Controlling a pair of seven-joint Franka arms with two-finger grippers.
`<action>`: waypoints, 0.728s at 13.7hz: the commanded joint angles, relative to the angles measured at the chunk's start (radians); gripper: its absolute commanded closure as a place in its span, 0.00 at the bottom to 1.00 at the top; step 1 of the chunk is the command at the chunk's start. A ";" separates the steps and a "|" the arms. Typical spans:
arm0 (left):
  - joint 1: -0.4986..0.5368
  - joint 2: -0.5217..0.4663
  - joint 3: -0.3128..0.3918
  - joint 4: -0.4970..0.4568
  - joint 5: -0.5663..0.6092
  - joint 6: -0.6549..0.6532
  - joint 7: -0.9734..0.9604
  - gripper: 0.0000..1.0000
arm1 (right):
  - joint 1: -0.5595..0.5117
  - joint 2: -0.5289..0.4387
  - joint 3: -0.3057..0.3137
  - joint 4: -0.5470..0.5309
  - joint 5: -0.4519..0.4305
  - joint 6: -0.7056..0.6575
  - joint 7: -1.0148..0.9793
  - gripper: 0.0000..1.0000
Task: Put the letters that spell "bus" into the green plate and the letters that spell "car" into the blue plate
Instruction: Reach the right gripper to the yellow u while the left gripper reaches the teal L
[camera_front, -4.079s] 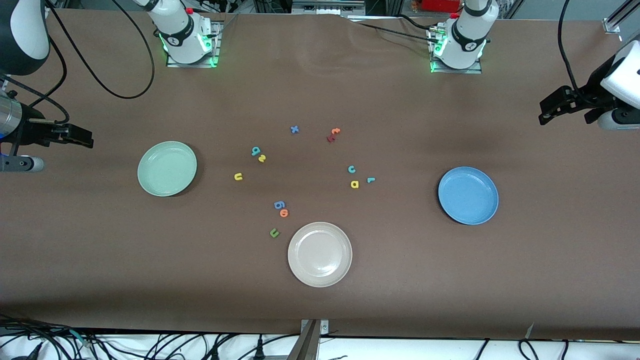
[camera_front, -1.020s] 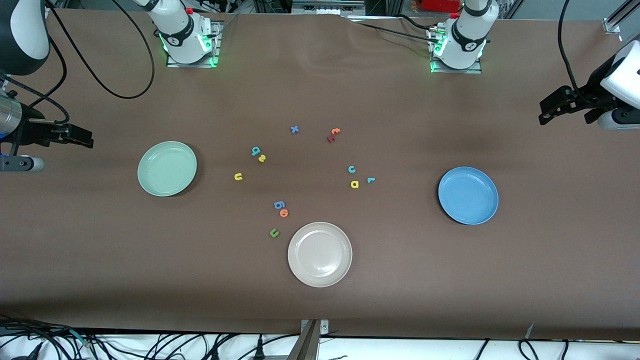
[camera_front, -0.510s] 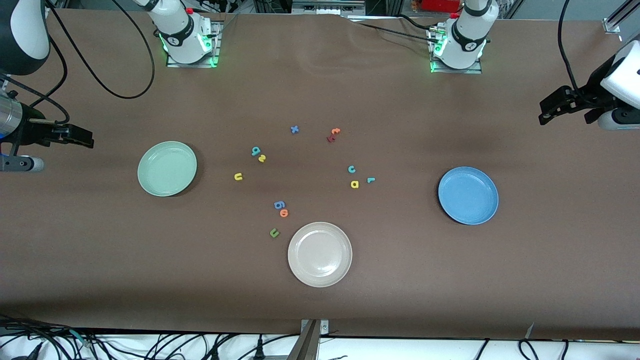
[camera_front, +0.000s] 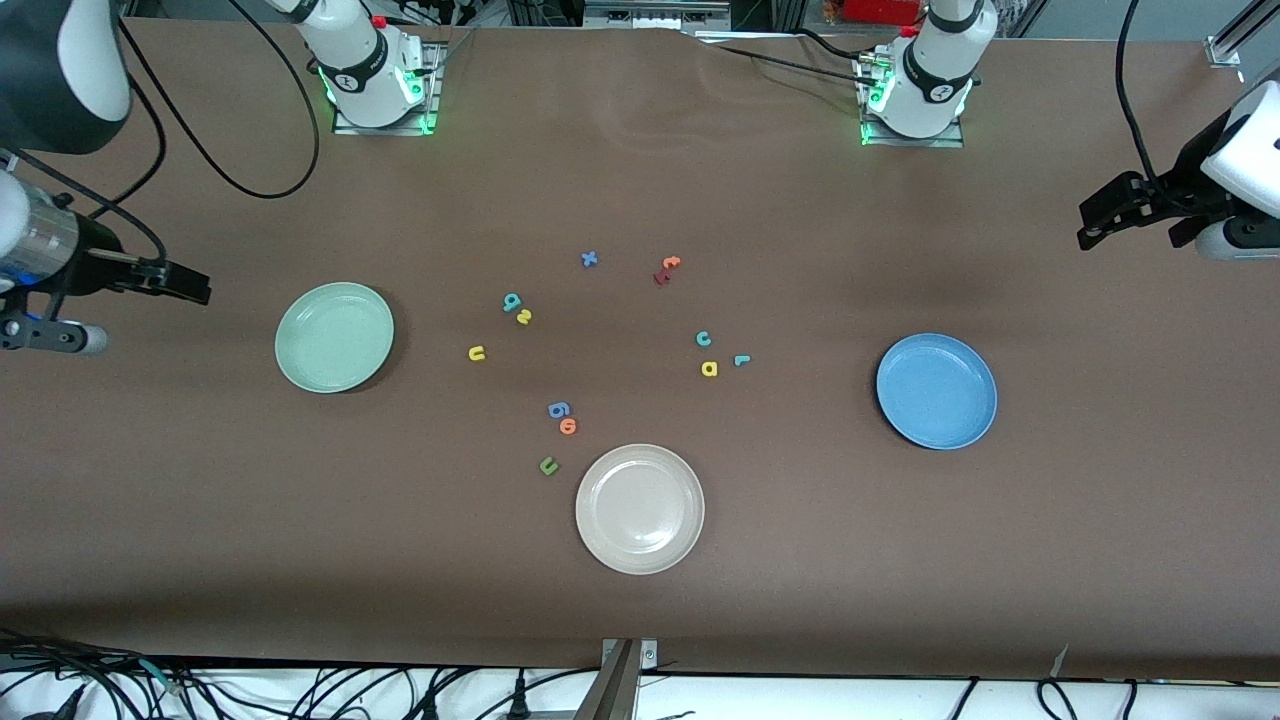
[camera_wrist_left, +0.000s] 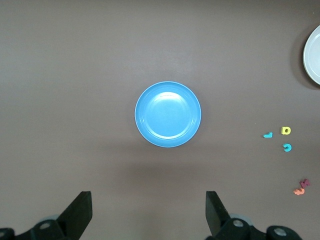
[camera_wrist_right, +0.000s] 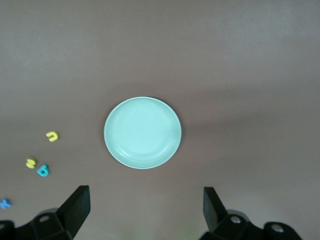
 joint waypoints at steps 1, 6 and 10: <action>-0.004 0.001 0.001 -0.003 -0.003 0.003 0.018 0.00 | 0.027 0.023 -0.003 0.006 0.086 0.008 0.156 0.00; -0.001 0.007 0.001 -0.001 -0.003 0.003 0.009 0.00 | 0.079 0.103 -0.002 -0.005 0.108 0.046 0.365 0.00; -0.003 0.029 0.001 -0.001 -0.001 0.003 0.006 0.00 | 0.165 0.164 -0.002 -0.009 0.109 0.099 0.563 0.00</action>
